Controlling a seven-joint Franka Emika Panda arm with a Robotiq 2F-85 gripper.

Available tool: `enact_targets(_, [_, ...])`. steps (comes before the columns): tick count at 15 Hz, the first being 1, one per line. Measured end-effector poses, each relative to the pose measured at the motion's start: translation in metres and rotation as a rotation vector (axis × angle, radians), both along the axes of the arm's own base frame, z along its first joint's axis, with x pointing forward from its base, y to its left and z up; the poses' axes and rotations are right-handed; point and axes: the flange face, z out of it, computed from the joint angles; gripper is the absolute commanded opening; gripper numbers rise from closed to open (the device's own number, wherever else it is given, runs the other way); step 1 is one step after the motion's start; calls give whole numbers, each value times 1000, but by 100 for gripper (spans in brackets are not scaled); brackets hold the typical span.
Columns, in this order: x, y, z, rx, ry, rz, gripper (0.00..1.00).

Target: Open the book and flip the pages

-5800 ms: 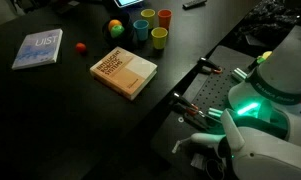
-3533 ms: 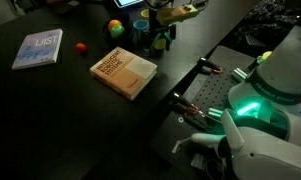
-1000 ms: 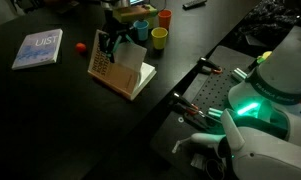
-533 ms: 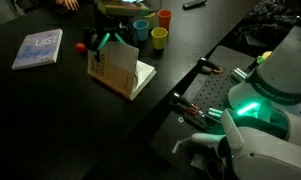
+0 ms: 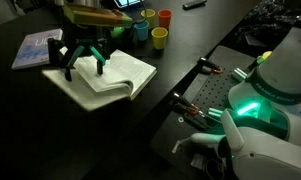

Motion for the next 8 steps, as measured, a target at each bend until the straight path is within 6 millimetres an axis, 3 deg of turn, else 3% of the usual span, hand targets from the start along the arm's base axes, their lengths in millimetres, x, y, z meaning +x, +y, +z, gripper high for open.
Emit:
enact_targets(4, [-25,47,-2,30,1,85,100])
enact_targets(8, [-48,81,-25,24,-17,173,100])
